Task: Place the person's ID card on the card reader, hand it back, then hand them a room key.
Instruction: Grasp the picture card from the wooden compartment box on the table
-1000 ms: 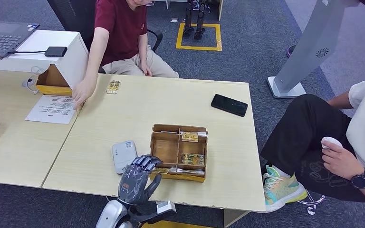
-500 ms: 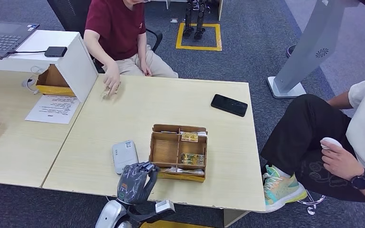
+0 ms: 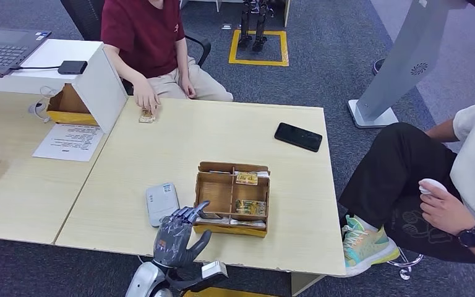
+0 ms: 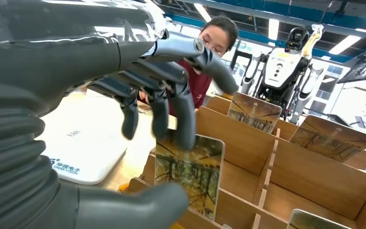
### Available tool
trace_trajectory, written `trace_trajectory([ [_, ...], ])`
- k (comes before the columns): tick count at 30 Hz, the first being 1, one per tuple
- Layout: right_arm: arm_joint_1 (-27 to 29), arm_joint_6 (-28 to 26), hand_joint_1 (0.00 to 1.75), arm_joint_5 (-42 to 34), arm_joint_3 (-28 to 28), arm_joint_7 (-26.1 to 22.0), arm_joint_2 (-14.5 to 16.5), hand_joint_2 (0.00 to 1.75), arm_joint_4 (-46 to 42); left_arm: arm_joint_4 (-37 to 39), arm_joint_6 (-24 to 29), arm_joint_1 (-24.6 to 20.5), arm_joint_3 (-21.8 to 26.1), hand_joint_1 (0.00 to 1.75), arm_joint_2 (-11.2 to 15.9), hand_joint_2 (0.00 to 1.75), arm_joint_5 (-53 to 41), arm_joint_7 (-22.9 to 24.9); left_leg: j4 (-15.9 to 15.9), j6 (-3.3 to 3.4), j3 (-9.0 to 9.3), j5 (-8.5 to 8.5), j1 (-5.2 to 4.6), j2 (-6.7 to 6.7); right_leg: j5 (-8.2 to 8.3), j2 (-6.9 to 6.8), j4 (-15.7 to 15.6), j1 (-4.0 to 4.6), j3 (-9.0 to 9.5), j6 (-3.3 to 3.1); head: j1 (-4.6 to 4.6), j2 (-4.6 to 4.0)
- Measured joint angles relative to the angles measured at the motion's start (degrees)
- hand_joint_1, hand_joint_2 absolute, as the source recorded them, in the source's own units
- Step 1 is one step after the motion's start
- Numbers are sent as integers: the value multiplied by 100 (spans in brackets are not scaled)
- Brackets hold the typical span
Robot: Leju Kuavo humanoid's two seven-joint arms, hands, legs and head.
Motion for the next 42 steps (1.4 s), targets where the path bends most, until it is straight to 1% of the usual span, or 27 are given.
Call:
trace_trajectory([
  [27, -3, 2, 0, 69, 0, 2, -2, 175, 0, 56, 1, -8, 61, 0, -26, 175, 35, 16, 0, 0, 0, 0, 0, 0, 0, 0, 0, 0, 0, 0, -1, 0],
  [42, -4, 13, 0, 81, 0, 4, -4, 175, 0, 135, 1, -84, 61, 0, -19, 175, 44, 128, 0, 0, 0, 0, 0, 0, 0, 0, 0, 0, -1, 0, -1, 0],
])
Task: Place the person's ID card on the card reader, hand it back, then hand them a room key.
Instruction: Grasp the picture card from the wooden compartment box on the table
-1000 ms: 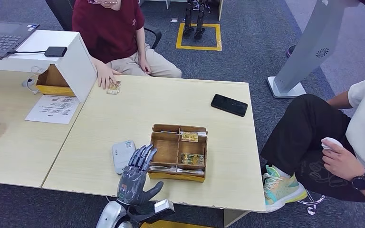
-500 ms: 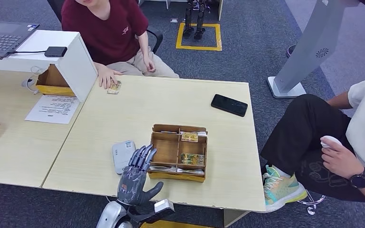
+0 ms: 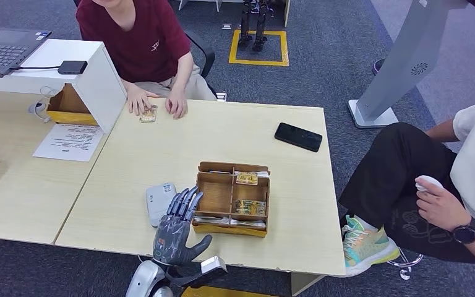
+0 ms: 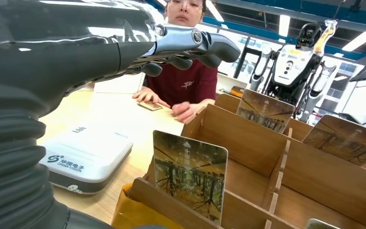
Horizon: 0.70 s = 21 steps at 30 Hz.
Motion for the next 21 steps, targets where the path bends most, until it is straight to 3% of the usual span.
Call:
trace_trajectory([
  [17, -1, -2, 0, 7, 0, 20, 0, 175, 0, 39, -2, -54, 0, 0, -4, 175, 42, 25, 0, 0, 0, 0, 0, 0, 0, 0, 0, 0, 0, 0, 0, 0],
  [18, -1, -1, 0, 7, 0, 20, 1, 175, 0, 49, -1, -64, 0, 24, -3, 175, 61, 42, 0, 0, 0, 0, 0, 0, 0, 0, 0, 0, 0, 0, 0, 0],
  [21, -1, -1, 0, 7, 0, 17, 2, 175, 0, 74, 0, -89, 0, 154, 1, 175, 102, 89, 0, 0, 0, 0, 0, 0, 0, 0, 0, 0, 0, 0, 0, 0],
])
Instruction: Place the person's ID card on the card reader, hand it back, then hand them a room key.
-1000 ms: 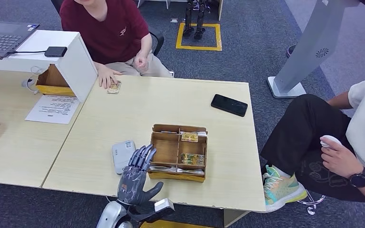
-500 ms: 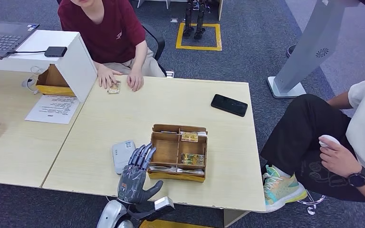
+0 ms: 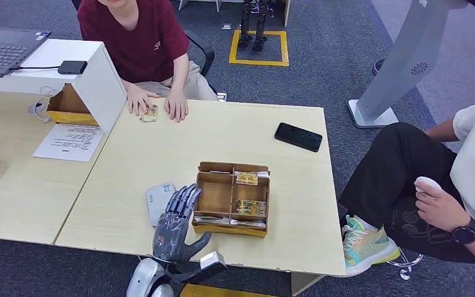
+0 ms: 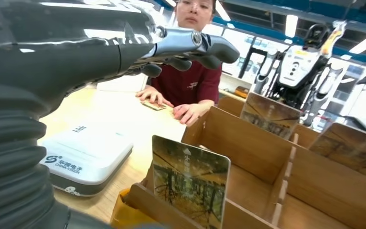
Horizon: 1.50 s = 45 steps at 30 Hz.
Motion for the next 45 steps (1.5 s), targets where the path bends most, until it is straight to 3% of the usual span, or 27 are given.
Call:
trace_trajectory([
  [1, 0, -1, 0, 0, 0, -5, -1, 175, 0, 8, 0, -4, 0, 173, 1, 175, 4, 4, 0, 0, 0, 0, 0, 0, 0, 0, 0, 0, 0, 0, 1, 0],
  [3, 0, -4, 0, 0, 0, -20, -2, 175, 0, 34, -1, -8, 0, 175, 1, 175, 17, 3, 0, 0, 0, 0, 0, 0, 0, 0, 0, 0, 0, 0, 1, 0],
  [5, -1, -9, 0, 0, 0, -32, -2, 175, 0, 71, -1, -13, 0, 166, 1, 175, 28, 0, 0, 0, 0, 0, 0, 0, 0, 0, 0, 0, 0, 0, 1, 0],
  [8, -2, -11, 0, 0, 0, -54, -2, 175, 0, 127, 0, -19, 0, 139, 1, 175, 64, -25, 0, 0, 0, 0, 0, 0, 0, 0, 0, 0, 0, 0, 1, 0],
  [12, -3, -16, 0, 0, 0, -64, -2, 175, 0, 213, 0, -24, 0, 161, 1, 175, 161, -68, 0, 0, 0, 0, 0, 0, 0, 0, 0, 0, 0, 0, 1, 0],
  [19, -6, -31, 0, -5, 0, -121, -4, 175, 0, 325, 11, -91, 0, 155, 1, 175, 225, -86, 0, 0, 0, 0, 0, 0, 0, 0, 0, 0, 0, 0, 0, 0],
  [26, -6, -65, 0, -22, 0, -140, -8, 175, 0, 388, 14, -116, 0, 175, 3, 175, 253, -90, 0, 0, 0, 0, 0, 0, 0, 0, 0, 0, 0, 0, 0, 0],
  [32, -6, -70, 0, -86, 0, -145, -9, 175, 0, 461, 8, -141, -43, 175, 27, 175, 1024, -229, 0, 0, 0, 0, 0, 1, 0, 0, 0, 0, 0, 0, 0, 0],
  [37, -4, -51, 0, -107, 0, -162, -18, 175, 0, 190, -336, -216, -359, 175, 318, 175, 1943, -13, 0, -1, 0, 1, 2, 1, 0, 0, 1, 2, -1, 0, 0, 0],
  [45, -4, 2, 0, -104, 0, -168, -42, 175, 0, -619, -667, -326, -602, 175, 797, 175, 2134, 197, 0, -2, -1, 4, 2, 1, 0, 1, 1, 1, -2, -1, 1, 0],
])
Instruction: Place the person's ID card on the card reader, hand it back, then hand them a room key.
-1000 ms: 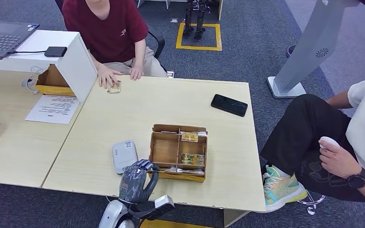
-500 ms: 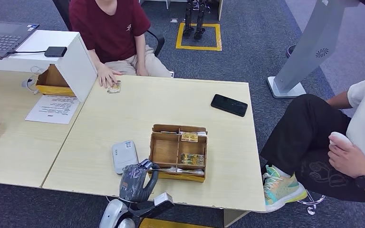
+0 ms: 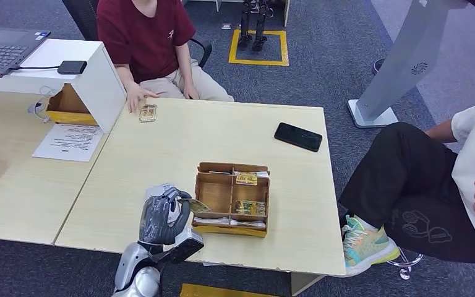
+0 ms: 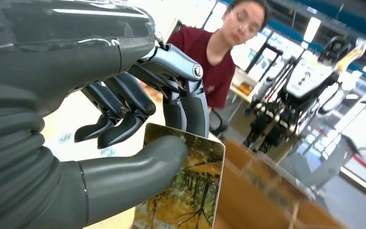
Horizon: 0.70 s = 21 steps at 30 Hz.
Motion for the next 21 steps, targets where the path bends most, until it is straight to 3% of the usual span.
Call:
trace_trajectory([
  [9, 3, 38, 0, 16, 0, 4, -4, 175, 0, -1141, -880, -519, 272, 175, 886, 175, 591, 207, -1, -5, 1, 8, 2, -2, 3, -1, 6, 2, 0, -5, -2, 0],
  [21, -3, 70, 0, 115, 0, 0, -4, 175, 0, -1391, -924, -771, 629, 175, 1180, 175, 700, 217, 0, -4, -2, 8, 0, -5, 3, -2, 5, 0, -2, -5, -1, 0],
])
